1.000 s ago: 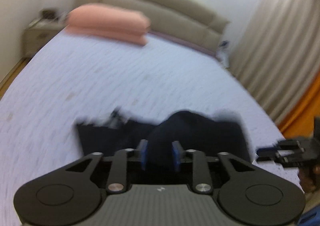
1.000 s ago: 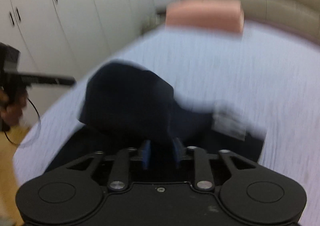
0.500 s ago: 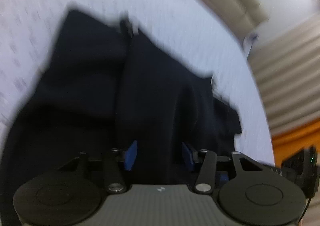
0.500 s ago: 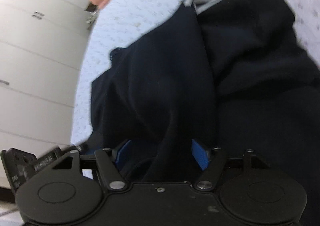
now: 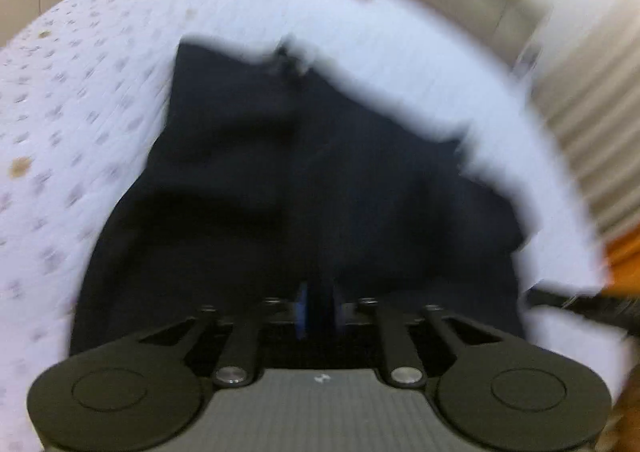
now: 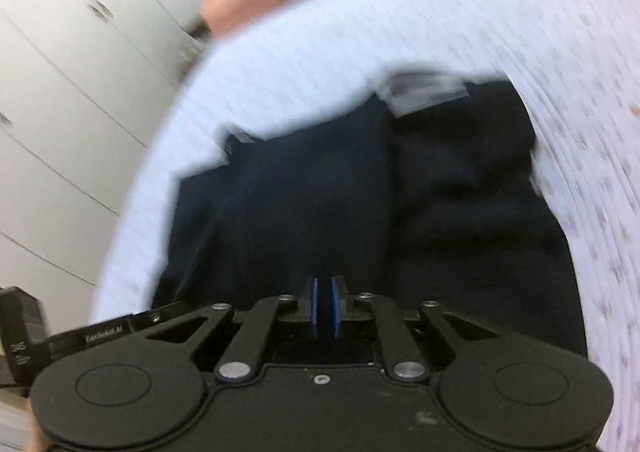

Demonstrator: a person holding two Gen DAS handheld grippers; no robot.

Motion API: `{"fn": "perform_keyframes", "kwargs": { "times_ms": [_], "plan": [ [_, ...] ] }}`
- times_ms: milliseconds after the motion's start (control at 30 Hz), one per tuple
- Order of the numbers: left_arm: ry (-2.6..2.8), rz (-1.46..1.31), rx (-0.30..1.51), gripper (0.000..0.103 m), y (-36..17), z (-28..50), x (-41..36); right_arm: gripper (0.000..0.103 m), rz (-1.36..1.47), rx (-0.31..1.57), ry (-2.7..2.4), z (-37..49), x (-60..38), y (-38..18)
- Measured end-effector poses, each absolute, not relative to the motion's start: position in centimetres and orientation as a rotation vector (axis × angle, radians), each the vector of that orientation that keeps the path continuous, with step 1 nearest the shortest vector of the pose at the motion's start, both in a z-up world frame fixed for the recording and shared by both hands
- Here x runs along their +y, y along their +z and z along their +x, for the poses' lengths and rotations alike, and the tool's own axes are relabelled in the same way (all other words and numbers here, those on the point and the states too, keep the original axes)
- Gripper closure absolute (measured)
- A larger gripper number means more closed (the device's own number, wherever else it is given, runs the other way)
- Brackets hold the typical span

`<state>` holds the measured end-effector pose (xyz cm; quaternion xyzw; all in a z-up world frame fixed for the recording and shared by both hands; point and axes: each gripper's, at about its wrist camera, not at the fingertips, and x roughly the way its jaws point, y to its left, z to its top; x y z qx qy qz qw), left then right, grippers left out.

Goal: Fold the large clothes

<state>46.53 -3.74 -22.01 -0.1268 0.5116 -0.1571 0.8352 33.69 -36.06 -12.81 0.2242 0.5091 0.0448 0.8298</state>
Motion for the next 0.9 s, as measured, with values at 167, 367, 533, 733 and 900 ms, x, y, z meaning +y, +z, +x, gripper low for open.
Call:
{"fn": "perform_keyframes", "kwargs": {
  "times_ms": [167,367,533,733,900],
  "plan": [
    [-0.383,-0.256,1.02,0.064,-20.1,44.8,-2.0,0.08,0.489,1.135,-0.023,31.3,-35.7,-13.6],
    [-0.486,-0.238,0.895,0.064,-15.7,45.2,-2.1,0.04,0.342,0.878,0.033,30.3,-30.3,-7.6],
    [-0.553,-0.176,0.933,0.075,-15.6,45.5,-5.4,0.062,0.21,0.883,0.027,33.8,-24.3,-10.4],
    [-0.565,-0.127,1.031,0.078,-20.7,45.4,-7.3,0.063,0.139,0.982,-0.02,33.3,-23.1,-16.1],
    [-0.525,-0.094,0.938,0.078,-20.7,43.2,-7.4,0.063,0.139,0.935,0.012,32.5,-23.5,-16.8]
  ]
}}
